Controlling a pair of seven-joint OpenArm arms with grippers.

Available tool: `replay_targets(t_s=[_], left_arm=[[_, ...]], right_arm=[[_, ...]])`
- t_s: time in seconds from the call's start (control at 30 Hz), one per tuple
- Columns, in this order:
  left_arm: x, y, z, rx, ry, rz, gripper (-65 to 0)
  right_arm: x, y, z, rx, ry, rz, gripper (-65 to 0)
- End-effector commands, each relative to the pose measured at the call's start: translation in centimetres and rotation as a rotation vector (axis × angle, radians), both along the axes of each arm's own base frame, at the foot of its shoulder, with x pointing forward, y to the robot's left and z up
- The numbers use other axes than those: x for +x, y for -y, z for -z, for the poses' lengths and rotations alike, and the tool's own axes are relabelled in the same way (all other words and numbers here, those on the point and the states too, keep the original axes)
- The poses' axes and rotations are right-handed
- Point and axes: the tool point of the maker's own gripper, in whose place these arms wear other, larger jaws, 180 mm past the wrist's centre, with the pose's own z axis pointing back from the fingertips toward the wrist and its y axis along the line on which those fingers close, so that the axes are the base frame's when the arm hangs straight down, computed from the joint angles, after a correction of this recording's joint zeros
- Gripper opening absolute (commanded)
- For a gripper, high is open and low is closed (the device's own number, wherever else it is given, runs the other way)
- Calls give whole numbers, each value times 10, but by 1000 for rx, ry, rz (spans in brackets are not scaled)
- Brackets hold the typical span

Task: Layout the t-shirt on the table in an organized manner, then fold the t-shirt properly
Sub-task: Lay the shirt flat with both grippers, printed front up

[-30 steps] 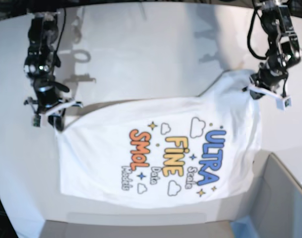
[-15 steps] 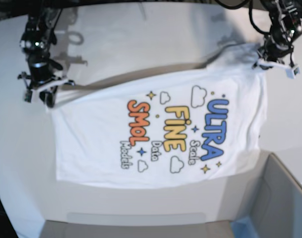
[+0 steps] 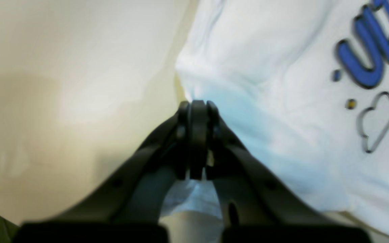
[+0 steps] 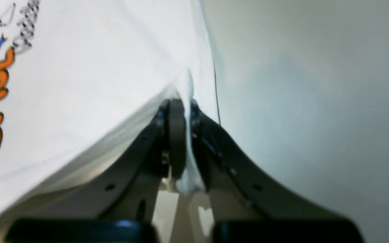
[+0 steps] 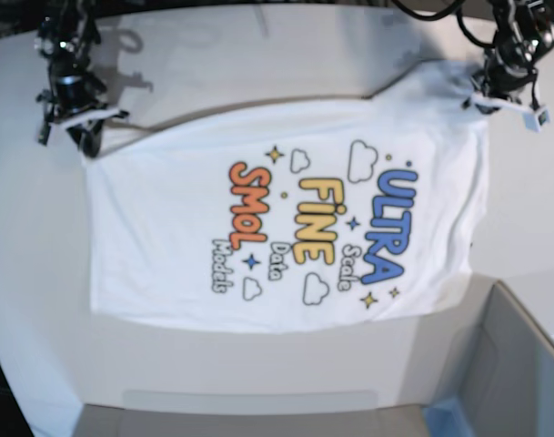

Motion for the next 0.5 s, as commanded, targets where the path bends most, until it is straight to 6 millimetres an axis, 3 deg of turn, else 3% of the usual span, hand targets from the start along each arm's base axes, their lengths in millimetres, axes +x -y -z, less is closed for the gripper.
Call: replay_targets(t_s=[0.0, 0.3, 0.47], left_arm=[[6, -5, -11, 29, 33, 6, -650], [32, -5, -25, 28, 105, 6, -650], [58, -3, -40, 23, 179, 9, -650]], right_arm=[[8, 3, -16, -20, 60, -5, -650], [27, 3, -30, -21, 114, -6, -650], [44, 6, -39, -77, 138, -19, -650]])
